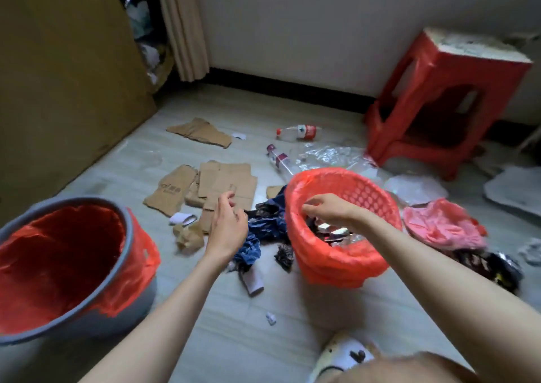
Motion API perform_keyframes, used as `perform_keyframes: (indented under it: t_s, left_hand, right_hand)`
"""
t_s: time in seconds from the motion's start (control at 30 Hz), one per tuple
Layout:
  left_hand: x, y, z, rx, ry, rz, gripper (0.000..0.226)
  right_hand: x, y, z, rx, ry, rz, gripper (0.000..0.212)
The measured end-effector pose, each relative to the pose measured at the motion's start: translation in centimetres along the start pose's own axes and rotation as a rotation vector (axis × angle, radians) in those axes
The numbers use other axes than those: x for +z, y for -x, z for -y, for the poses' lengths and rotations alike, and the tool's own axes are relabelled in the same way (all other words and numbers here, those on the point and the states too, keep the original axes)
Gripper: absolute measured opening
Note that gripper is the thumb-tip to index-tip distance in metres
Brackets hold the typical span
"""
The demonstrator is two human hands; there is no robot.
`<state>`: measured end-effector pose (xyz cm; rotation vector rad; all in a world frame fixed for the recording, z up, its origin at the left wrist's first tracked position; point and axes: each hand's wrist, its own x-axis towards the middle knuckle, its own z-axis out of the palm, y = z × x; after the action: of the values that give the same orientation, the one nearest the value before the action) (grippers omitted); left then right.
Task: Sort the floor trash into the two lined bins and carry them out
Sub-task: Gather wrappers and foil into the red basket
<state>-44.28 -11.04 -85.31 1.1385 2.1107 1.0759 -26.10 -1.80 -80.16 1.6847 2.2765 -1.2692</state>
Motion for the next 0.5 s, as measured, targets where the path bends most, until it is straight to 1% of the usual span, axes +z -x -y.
perform_keyframes:
  t_s: [0.1,0.2,0.23,0.33,0.37,0.43,0.47,0.5]
  left_hand:
    - [6.0,0.1,-4.6,0.125,0.022,0.198,0.041]
    - [11.9,0.4,-9.4,0.267,-0.014,0.291,0.045]
    - [13.4,0.5,-10.9,0.313,-0.047,0.334,0.046]
    - [20.1,1.0,-15.9,0.506,-0.176,0.583,0.049]
    - [22.3,1.1,-17.3,0.556,-0.23,0.65,0.049]
    - [26.2,1.0,-19.2,0.618,-0.323,0.732,0.048]
    - [28.4,1.1,-19.9,0.645,-0.361,0.761,0.047]
    - [30.7,1.2,-20.3,0.663,-0.405,0.787,0.047]
  right_hand:
    - [-4.0,1.9,-5.5,0.097,-0.099,-0.077,0.032]
    - [-7.8,4.2,-11.4,0.174,-0.195,-0.168,0.032]
    - [-8.7,4.8,-13.2,0.205,-0.221,-0.184,0.033]
    - [-11.7,7.3,-20.6,0.309,-0.294,-0.263,0.023]
    - [-12.4,7.8,-23.3,0.337,-0.328,-0.299,0.023]
    - [-13.5,8.6,-27.9,0.391,-0.359,-0.359,0.029]
    - [-13.9,9.0,-30.3,0.418,-0.364,-0.383,0.029]
    - [-14.1,9.2,-32.6,0.439,-0.372,-0.403,0.023]
